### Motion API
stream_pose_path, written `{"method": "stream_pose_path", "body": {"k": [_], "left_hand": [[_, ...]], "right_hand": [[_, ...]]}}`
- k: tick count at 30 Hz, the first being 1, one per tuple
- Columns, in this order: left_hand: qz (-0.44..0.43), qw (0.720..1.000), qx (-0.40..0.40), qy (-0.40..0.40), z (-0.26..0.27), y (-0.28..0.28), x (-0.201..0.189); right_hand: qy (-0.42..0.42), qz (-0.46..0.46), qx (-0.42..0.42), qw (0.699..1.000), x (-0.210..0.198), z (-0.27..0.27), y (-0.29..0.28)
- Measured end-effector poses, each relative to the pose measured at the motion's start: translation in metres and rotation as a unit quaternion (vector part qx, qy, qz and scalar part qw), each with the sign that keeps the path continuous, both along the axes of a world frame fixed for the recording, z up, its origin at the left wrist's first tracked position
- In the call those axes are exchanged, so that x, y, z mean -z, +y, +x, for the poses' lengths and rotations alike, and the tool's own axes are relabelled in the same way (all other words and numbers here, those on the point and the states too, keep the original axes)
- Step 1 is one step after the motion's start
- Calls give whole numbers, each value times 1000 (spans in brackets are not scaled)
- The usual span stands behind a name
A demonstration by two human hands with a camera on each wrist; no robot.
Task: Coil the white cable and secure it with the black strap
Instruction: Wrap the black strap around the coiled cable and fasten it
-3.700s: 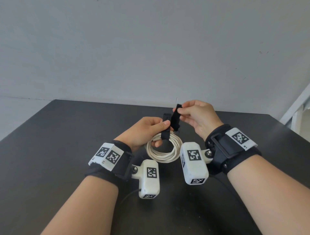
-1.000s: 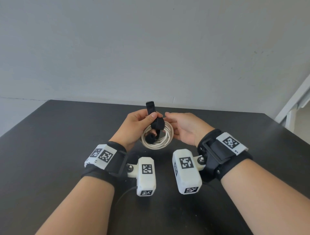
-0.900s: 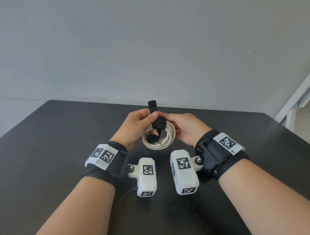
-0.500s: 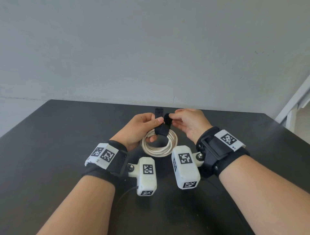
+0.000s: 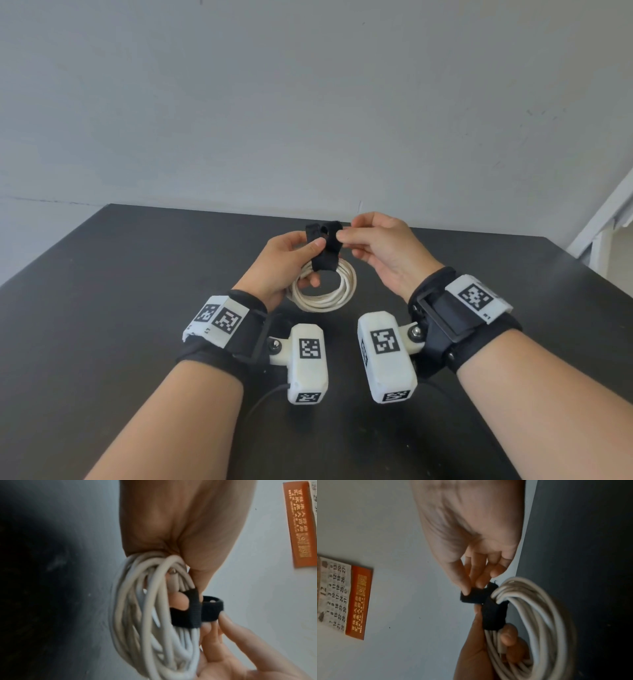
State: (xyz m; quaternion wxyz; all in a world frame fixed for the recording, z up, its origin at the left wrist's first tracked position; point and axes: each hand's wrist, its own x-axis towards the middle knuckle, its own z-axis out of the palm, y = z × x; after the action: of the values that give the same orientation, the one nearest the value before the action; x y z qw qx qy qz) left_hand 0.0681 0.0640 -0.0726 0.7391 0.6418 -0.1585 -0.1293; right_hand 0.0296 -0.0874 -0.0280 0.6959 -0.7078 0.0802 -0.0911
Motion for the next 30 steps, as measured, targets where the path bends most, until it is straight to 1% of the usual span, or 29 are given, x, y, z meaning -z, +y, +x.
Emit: {"method": "stream_pose_path", "body": {"k": [3,7,10,13,16,20,23,25,27,30], "left_hand": [[13,999,-38,-1,2,-1,2],[4,997,-75,6,3,0,2],[-4,997,-81,-1,2,1,3],[-17,996,-84,2,1,1,3],[-25,996,-84,-2,1,1,2],[-28,998,-59,-14,-2,1,0],[-40,998,-37,-22,-3,1,-1],[-40,999,-17,-32,-4,0,-2],[-41,998,5,-43,-7,-2,-4],[-45,998,19,-50,-9,-4,-5]], "right_hand": [[-1,-45,-19,999,-1,-3,3],[-2,-113,-38,993,-3,-8,9],[-21,-193,-42,980,-2,-11,13],[-53,-267,-22,962,2,-11,14],[-50,-323,-15,945,5,-10,14],[-13,-342,-16,939,7,-8,10],[24,-341,-43,939,5,-8,7],[39,-357,-66,931,6,-7,6],[32,-364,-76,928,8,-8,8],[22,-359,-64,931,13,-8,11]]}}
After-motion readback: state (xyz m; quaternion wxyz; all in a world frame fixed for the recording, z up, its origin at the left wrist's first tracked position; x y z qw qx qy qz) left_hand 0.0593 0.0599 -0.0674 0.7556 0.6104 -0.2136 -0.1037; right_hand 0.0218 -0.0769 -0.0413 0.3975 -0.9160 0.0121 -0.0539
